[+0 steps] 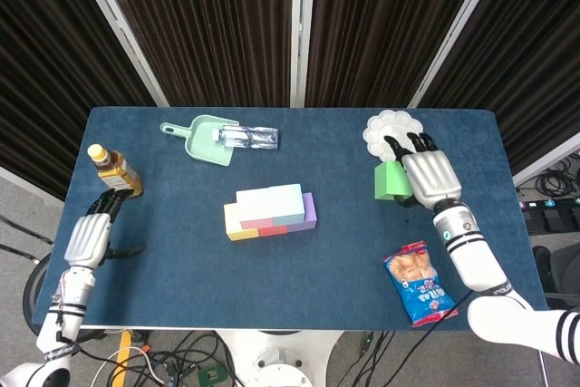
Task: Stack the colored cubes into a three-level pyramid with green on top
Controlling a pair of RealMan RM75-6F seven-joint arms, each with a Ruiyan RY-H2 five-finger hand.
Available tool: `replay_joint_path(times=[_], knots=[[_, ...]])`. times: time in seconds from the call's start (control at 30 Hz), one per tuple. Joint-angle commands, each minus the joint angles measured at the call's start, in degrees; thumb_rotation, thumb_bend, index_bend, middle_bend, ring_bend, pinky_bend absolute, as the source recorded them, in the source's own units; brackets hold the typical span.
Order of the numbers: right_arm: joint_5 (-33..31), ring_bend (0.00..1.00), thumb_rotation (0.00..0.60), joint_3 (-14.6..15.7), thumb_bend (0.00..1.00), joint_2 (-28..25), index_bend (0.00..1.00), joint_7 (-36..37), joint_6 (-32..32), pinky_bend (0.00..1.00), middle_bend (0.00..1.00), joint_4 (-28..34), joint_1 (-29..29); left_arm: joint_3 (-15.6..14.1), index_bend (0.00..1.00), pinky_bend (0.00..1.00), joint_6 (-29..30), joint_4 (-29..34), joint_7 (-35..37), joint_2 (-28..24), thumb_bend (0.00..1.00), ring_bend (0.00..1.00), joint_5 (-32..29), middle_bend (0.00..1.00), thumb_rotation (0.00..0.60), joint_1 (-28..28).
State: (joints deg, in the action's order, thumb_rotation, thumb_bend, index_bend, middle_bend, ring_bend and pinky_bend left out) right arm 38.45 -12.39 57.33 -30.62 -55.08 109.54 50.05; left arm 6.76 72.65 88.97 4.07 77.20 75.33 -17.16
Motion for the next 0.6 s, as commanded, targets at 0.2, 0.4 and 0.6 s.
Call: replay_joint_path(times=[0.2,0.4,0.6], knots=[[-14.81,0.02,0.6,-4.94,0.2,-3.97,0.0,-5.33,10.29,0.0,0.44,4.63,14.81,-0.48,0.11,0.14,1.79,0.94,0.79,-0.6,0.04,0.03,2.22,0.1,0.6,0.73],[-22.0,0.02,0.6,-3.81,0.2,-2.1,0.0,-8.75,10.78,0.0,0.45,4.41,23.95,-1.85,0.11,0.14,1.41,0.43,0.52,-0.52,0.04,0.03,4.37,0.1,0.6,0.6],[-28.64,0.04,0.6,-2.05,0.2,1.88,0.0,-10.94,7.9,0.0,0.45,3.57,30.67,-3.25,0.11,0.14,2.37,-1.02,-2.62,0.45,0.04,0.03,7.35,0.1,0.6,0.49]])
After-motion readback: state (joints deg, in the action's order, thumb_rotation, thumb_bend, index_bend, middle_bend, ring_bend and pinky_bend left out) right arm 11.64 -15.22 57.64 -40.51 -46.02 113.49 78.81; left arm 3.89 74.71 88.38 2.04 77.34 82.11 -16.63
